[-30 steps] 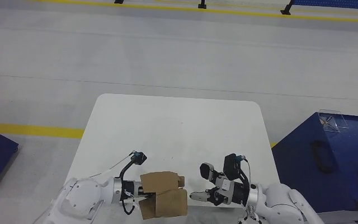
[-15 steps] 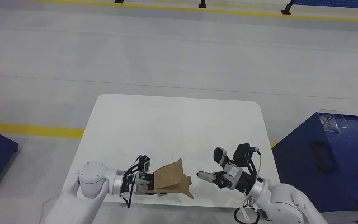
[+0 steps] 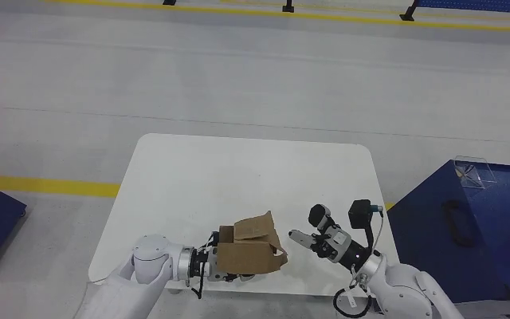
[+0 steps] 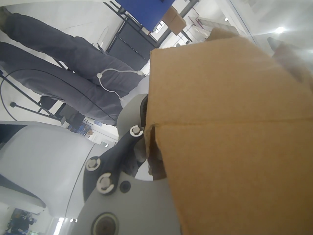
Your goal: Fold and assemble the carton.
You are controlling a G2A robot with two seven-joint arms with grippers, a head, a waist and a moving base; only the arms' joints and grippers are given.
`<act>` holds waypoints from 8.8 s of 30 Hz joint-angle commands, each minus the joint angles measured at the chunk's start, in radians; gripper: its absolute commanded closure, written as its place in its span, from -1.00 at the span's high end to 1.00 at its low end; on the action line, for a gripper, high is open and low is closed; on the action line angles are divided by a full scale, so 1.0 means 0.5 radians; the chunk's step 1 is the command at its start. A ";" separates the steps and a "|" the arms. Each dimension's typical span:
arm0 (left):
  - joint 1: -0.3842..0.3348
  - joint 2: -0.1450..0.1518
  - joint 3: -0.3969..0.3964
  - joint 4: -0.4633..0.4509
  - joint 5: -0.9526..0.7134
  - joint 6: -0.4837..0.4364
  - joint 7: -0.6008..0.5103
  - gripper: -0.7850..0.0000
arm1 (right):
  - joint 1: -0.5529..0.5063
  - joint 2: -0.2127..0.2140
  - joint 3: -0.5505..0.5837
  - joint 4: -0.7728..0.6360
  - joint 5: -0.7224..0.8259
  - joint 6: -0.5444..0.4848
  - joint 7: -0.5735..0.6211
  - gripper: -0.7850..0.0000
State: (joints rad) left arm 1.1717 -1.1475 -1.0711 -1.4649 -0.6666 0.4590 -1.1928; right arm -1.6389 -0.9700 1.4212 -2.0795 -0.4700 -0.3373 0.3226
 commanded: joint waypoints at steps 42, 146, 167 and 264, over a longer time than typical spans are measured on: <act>0.193 0.064 -0.159 -0.109 -0.155 -0.267 0.210 -1.00 | 0.091 -0.074 -0.418 0.019 -0.695 0.098 -0.028 1.00; 0.354 0.089 -0.121 -0.350 0.076 -0.966 0.659 -1.00 | 0.240 -0.200 -0.440 0.240 -0.781 0.345 -0.131 1.00; 0.340 0.080 -0.116 -0.301 0.118 -0.967 0.696 -1.00 | 0.387 -0.251 -0.501 0.359 -1.168 0.670 -0.363 1.00; 0.257 0.041 -0.050 -0.214 0.095 -0.881 0.578 -1.00 | 0.375 -0.379 -0.338 0.400 -0.315 0.253 0.331 1.00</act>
State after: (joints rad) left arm 1.3009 -1.1268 -1.0962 -1.5732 -0.6200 0.0187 -0.9027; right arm -1.4523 -1.1596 1.2540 -1.8792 -0.6246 -0.2121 0.4880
